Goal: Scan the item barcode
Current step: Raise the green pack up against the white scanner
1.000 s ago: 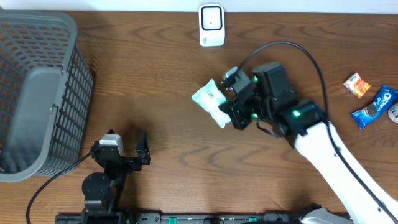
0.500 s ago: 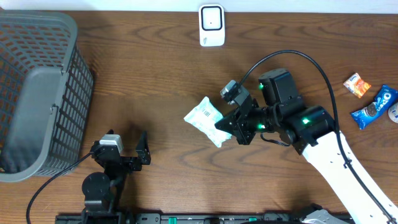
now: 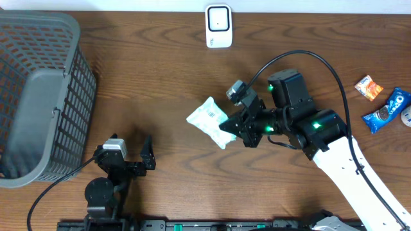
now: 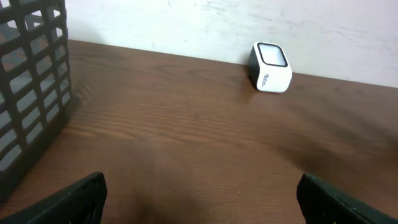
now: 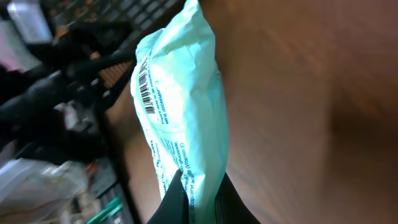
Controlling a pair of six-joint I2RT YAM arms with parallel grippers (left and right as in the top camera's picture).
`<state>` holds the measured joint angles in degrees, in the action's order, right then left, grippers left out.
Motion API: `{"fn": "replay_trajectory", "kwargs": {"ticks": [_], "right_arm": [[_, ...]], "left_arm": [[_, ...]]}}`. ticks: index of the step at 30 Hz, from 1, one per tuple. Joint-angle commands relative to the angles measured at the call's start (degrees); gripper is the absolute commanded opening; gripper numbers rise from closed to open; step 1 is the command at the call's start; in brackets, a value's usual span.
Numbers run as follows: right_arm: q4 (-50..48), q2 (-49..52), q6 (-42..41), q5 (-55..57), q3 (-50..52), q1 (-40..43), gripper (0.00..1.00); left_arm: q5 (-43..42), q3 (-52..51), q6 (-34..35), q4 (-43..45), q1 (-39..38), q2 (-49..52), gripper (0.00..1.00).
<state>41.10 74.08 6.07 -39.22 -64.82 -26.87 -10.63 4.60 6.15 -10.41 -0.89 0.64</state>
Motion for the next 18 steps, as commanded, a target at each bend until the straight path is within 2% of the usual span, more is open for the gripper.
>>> {"fn": "replay_trajectory", "kwargs": {"ticks": [1,4,7,10,18], "right_arm": [[-2.4,-0.9,-3.6,12.3,-0.4,-0.3,0.01],[-4.4,-0.1,-6.5,27.7,-0.4,-0.2,0.01],[-8.2,1.9,-5.5,34.1,-0.4,0.5,0.01],[-14.9,5.6,-1.3,38.7,-0.4,1.2,0.01],[-41.7,21.0,8.3,63.3,-0.5,1.3,0.01]], "left_arm": [[-0.9,-0.8,-0.3,-1.5,0.2,-0.3,0.98],[-0.9,-0.8,-0.3,-1.5,0.2,-0.3,0.98],[-0.9,-0.8,-0.3,-1.5,0.2,-0.3,0.98],[-0.9,-0.8,-0.3,-1.5,0.2,-0.3,0.98],[-0.9,-0.8,-0.3,-1.5,0.2,-0.3,0.98]]}}
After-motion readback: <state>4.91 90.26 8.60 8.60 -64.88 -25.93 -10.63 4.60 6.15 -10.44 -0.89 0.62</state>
